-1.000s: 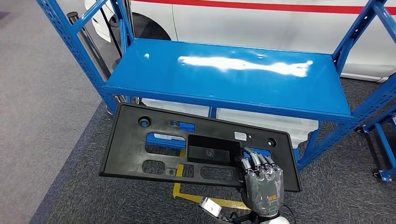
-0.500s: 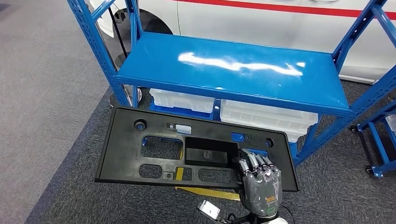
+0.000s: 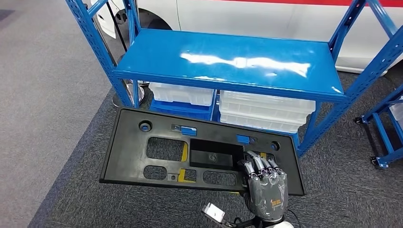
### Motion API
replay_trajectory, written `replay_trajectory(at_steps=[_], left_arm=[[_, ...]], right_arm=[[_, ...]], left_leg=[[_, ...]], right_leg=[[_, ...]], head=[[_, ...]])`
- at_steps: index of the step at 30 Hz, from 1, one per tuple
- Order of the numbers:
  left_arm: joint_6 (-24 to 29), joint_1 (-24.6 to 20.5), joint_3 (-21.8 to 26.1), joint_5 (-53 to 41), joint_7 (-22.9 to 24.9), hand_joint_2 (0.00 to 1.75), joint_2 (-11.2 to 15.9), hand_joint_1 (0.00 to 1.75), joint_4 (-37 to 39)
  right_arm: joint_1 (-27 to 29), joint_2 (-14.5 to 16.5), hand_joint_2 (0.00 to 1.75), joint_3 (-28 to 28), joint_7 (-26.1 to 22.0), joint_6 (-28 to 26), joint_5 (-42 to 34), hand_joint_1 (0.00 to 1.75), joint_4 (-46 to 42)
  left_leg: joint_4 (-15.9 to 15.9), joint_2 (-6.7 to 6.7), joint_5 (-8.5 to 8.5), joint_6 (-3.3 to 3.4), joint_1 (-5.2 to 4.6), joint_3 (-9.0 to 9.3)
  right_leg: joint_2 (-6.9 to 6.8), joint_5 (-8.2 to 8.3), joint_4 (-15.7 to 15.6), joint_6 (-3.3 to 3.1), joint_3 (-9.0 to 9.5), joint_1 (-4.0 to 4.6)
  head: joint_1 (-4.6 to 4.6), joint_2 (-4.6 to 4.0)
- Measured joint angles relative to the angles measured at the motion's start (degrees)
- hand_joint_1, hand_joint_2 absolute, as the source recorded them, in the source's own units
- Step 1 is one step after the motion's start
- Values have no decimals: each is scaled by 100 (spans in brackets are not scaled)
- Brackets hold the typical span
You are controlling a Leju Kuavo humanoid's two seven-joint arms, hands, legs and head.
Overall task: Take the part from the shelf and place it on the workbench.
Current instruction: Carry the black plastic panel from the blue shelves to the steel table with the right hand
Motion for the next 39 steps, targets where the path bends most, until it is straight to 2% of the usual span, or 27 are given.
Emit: replay_trajectory(at_steps=[1, 2, 3, 4, 6, 8, 9, 11, 13, 15, 17, 18, 19, 20, 22, 23, 24, 27, 28, 30, 32, 33, 34, 35, 36, 37, 39], left_arm=[[0, 2, 1, 0, 0, 175, 0, 0, 0], [0, 4, 1, 0, 0, 175, 0, 0, 0], [0, 7, 0, 0, 0, 175, 0, 0, 0], [0, 8, 0, 0, 0, 175, 0, 0, 0], [0, 3, 0, 0, 0, 175, 1, 0, 0], [1, -7, 0, 1, -1, 175, 8, 0, 2], [2, -9, 0, 3, -2, 175, 11, 0, 3], [3, -5, -1, 14, -3, 175, 13, 0, 4], [4, -5, -1, 33, -4, 175, 11, 0, 4], [5, -11, 1, 47, -7, 175, 9, 0, 4], [5, -6, 1, 51, -9, 175, 9, 0, 4], [5, -1, 1, 52, -10, 175, 9, 0, 4], [5, 3, 1, 53, -14, 175, 9, 0, 4], [5, 5, 1, 55, -23, 175, 9, 0, 4], [5, 3, 1, 60, -43, 175, 9, 0, 5], [5, 2, 1, 64, -49, 175, 10, 0, 5], [7, 3, 1, 68, -51, 175, 10, 0, 6], [9, 7, 1, 75, -53, 175, 11, 0, 7], [10, 6, 1, 75, -55, 175, 11, 0, 7], [11, 6, 1, 80, -61, 175, 11, 0, 7], [11, 8, 1, 84, -66, 175, 11, 0, 7], [11, 10, 1, 85, -68, 175, 11, 0, 7], [11, 12, 1, 85, -69, 175, 11, 0, 7], [11, 15, 1, 87, -69, 175, 11, 0, 7], [11, 16, 1, 88, -70, 175, 11, 0, 7], [12, 18, 1, 90, -69, 175, 15, 0, 8], [18, 22, 1, 92, -67, 175, 32, 0, 15]], right_arm=[[3, -1, 175, 1, 1, -1, 0, 175, 1], [4, -1, 175, 1, 2, -1, 0, 175, 1], [6, -1, 175, 1, 3, -1, 0, 175, 1], [7, -1, 175, 1, 3, -1, 0, 175, 1], [7, -1, 175, 1, 3, -1, 0, 175, 1], [5, -1, 175, 1, 7, -1, -1, 175, 1], [4, -1, 175, 1, 9, 0, -2, 175, 1], [4, -1, 175, 1, 11, 2, -7, 175, 1], [6, -5, 175, 2, 11, 7, -17, 175, 3], [8, -13, 175, 2, -4, 15, -39, 175, 8], [12, -34, 175, 3, -35, 22, -72, 175, 16], [15, -51, 175, 3, -51, 26, -98, 175, 22], [16, -67, 175, 3, -66, 29, -133, 175, 28], [16, -81, 175, 3, -83, 32, -179, 175, 31], [13, -102, 175, 4, -125, 43, -288, 175, 34], [12, -109, 175, 5, -141, 48, -329, 175, 33], [13, -115, 175, 7, -151, 56, -356, 175, 32], [18, -130, 175, 9, -157, 72, -383, 175, 31], [18, -135, 175, 9, -157, 71, -387, 175, 31], [20, -141, 175, 10, -159, 68, -396, 175, 31], [36, -144, 175, 11, -166, 61, -401, 175, 31], [51, -145, 175, 11, -171, 56, -403, 175, 31], [69, -145, 175, 11, -175, 51, -406, 175, 31], [86, -145, 175, 11, -180, 47, -409, 175, 31], [100, -145, 175, 11, -185, 42, -412, 175, 31], [112, -145, 175, 11, -189, 37, -414, 175, 29], [130, -147, 175, 9, -194, 23, -421, 175, 19]], left_leg=[[327, 0, -161, -16, 6, -76], [499, 1, -204, -21, 8, -74], [513, 1, -161, -18, 9, -3], [385, 0, -65, -8, 9, 122], [-270, -6, 176, 48, -1, 568], [-960, -13, 287, 125, -33, 999], [-1142, -15, 294, 152, -54, 1090], [-1226, -14, 330, 192, -72, 1079], [-1305, 8, 428, 262, -42, 1056], [-1351, 31, 537, 326, -14, 990], [-1314, 35, 601, 340, -17, 860], [-1281, 36, 622, 335, -17, 793], [-1243, 36, 636, 327, -15, 734], [-1199, 36, 642, 320, -10, 683], [-1097, 34, 639, 286, -10, 598], [-1049, 33, 637, 258, -16, 565], [-1018, 32, 642, 223, -24, 541], [-998, 34, 676, 112, -19, 505], [-937, 31, 619, 79, -11, 472], [-515, 22, 302, 26, 5, 291], [233, 19, -109, -7, 14, -3], [511, 18, -213, -11, 15, -101], [599, 15, -211, -1, 14, -105], [455, 3, -101, 21, 12, 7], [95, -39, 86, 61, 6, 226], [-328, -142, 239, 120, 2, 466], [-943, -344, 401, 219, -16, 792]], right_leg=[[-2, 39, 11, -1, -58, 6], [-4, 74, 25, 1, -114, 12], [-5, 102, 39, 3, -159, 17], [-5, 122, 50, 6, -191, 22], [-2, 152, 68, 16, -236, 30], [-2, 195, 79, 57, -270, 39], [-3, 222, 79, 89, -281, 34], [-4, 284, 60, 164, -291, 28], [9, 198, 145, 225, -347, 34], [25, -172, 606, 271, -548, 28], [28, -583, 1347, 311, -823, 9], [27, -665, 1577, 329, -881, -5], [26, -641, 1609, 343, -838, -19], [24, -513, 1383, 353, -667, -36], [2, -258, 627, 354, -193, -51], [-2, -188, 329, 329, -31, -46], [-3, -172, 180, 295, 34, -35], [24, -119, 148, 166, -13, -18], [30, -89, 138, 121, -29, -23], [39, -31, 122, 46, -74, -36], [67, 10, 131, 21, -143, -21], [91, 26, 138, 20, -174, -12], [121, 39, 145, 22, -197, -3], [159, 49, 151, 27, -210, 7], [204, 57, 155, 33, -214, 16], [246, 67, 157, 43, -217, 17], [330, 98, 163, 88, -247, 3]], head=[[0, 0], [-1, 0], [-1, 0], [-2, 0], [-1, 0], [0, 0], [1, 0], [1, 0], [5, 0], [10, 0], [11, 0], [11, 0], [11, 0], [11, 0], [11, 0], [11, 0], [9, 0], [7, 0], [7, 0], [3, 0], [1, 0], [2, 0], [1, 0], [1, 0], [1, 0], [3, 0], [2, 0]])
